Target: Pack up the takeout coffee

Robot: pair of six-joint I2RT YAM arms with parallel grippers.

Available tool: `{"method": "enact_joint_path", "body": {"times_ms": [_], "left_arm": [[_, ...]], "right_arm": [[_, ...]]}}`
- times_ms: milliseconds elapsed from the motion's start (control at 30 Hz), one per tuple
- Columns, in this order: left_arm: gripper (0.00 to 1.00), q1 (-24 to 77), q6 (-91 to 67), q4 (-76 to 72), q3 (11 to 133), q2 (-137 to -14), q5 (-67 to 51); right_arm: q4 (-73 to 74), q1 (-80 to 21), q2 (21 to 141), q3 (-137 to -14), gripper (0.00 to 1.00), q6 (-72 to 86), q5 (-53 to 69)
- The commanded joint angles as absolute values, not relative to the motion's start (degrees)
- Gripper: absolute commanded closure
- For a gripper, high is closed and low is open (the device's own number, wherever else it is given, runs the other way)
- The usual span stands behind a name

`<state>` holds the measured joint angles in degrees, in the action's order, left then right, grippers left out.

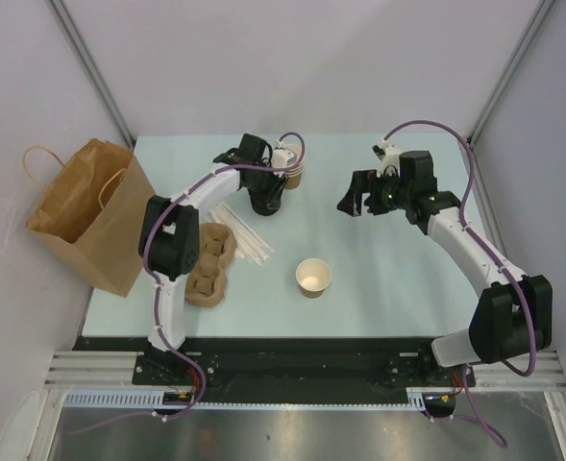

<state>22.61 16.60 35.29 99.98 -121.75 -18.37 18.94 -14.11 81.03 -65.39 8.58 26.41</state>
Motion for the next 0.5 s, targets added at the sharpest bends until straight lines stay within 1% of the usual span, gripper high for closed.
{"method": "enact_joint_path", "body": {"times_ms": [0,433,467], "left_arm": [[0.57,22.94,17.58,34.54,102.22,-122.43,-18.90],[0.68,22.94,17.58,34.54,102.13,-123.31,-18.81],[0.71,22.94,17.49,34.54,102.04,-123.40,-18.81]], "right_arm": [[17.84,-13.97,81.56,-67.85,0.00,8.88,27.07],[17.67,-13.71,81.83,-67.85,0.00,9.05,27.33],[17.67,-13.80,81.65,-67.85,0.00,9.14,27.33]]}}
